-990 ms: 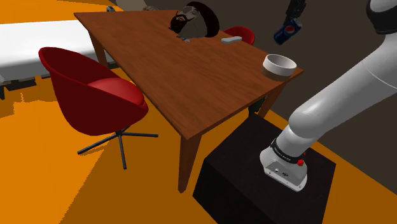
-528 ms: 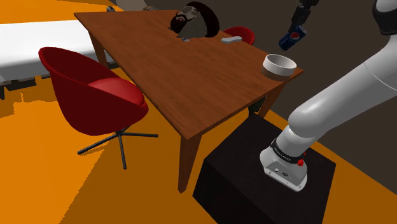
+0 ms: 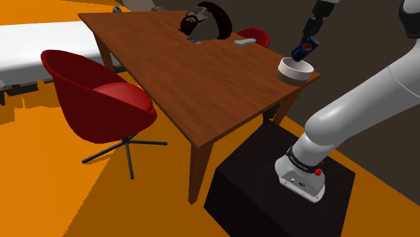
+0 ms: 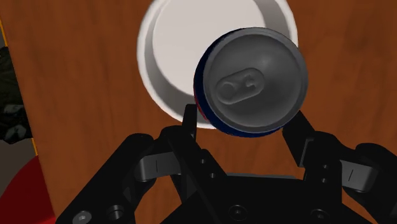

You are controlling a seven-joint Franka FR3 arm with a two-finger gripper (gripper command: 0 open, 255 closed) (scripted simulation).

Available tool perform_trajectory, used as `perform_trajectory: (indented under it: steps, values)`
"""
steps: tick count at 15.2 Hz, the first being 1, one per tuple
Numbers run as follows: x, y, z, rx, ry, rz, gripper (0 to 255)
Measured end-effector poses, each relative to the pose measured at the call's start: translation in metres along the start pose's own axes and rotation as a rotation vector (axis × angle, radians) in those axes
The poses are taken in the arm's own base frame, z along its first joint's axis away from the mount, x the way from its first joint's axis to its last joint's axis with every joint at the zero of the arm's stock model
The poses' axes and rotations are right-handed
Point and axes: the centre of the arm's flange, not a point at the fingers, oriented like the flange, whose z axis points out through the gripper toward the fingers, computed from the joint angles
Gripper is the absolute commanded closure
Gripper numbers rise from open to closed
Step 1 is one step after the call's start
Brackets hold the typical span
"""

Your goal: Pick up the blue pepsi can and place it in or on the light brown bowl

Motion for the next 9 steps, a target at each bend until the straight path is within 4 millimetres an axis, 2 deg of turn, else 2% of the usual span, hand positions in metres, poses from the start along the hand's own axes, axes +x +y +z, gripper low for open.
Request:
perform_trajectory:
  steps: [5,9]
  values:
    - [0.000,0.003,0.023,0.000,0.000,0.000,255]
    - [0.000,0.003,0.027,0.000,0.000,0.000,255]
